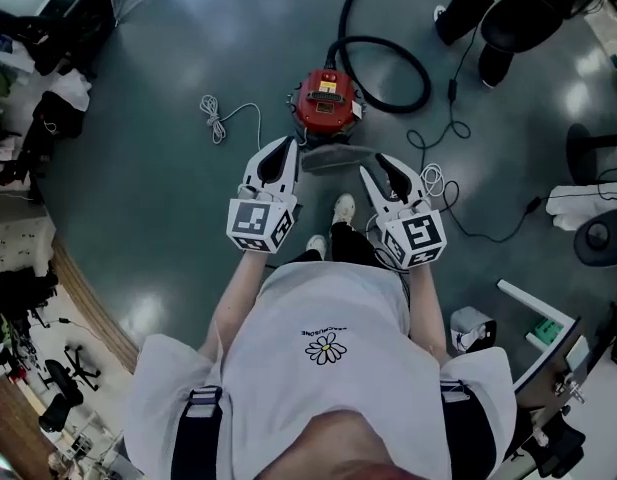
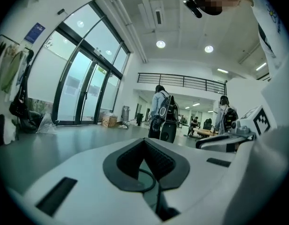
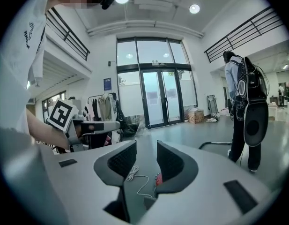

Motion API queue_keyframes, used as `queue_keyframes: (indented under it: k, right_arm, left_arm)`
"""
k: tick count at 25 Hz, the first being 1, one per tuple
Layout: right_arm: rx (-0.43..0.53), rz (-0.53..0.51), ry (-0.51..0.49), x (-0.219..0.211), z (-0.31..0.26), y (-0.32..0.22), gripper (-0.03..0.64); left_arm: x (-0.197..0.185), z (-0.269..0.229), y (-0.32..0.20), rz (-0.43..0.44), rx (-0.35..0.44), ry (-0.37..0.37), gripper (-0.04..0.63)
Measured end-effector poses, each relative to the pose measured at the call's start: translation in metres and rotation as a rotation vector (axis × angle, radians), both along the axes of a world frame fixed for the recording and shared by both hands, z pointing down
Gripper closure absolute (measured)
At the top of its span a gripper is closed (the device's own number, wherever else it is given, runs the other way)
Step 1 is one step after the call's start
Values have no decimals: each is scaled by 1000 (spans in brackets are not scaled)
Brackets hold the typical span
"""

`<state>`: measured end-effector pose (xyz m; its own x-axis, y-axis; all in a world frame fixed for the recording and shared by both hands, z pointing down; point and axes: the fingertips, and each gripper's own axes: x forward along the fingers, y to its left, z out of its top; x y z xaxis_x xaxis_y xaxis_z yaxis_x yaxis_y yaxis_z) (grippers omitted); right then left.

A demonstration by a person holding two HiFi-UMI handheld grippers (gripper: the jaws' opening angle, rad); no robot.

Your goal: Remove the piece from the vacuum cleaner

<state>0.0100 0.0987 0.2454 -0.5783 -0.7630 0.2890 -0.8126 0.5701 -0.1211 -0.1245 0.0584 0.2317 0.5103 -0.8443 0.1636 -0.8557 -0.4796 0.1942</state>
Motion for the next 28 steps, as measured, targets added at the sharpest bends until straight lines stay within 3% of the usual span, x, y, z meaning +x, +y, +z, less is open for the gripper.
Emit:
queue_keyframes:
  k: [5, 10, 13, 18, 20, 24, 28]
  right_arm:
    - [-27, -31, -16, 18, 33, -75, 475]
    - [-113, -147, -14, 16, 110, -115, 476]
    - [-132, -227, 39, 7, 159, -130, 474]
    - [-201, -273, 104, -4, 247, -139, 474]
    - [-250, -327, 182, -7, 290, -131, 474]
    - [-313, -535, 505, 0, 383, -111, 474]
    - [-344, -689, 743, 14, 448, -102, 474]
  left_arm:
    - [20, 70, -79, 37, -89, -114, 594]
    - [47, 171, -133, 147, -182, -283, 594]
    - [65, 234, -148, 240, -229, -361, 594]
    - [80, 327, -172, 418, -249, -545, 593]
    - [82, 365, -176, 496, -283, -629, 592]
    - [88, 433, -180, 665, -368, -831, 593]
    - [95, 467, -177, 749, -410, -941, 594]
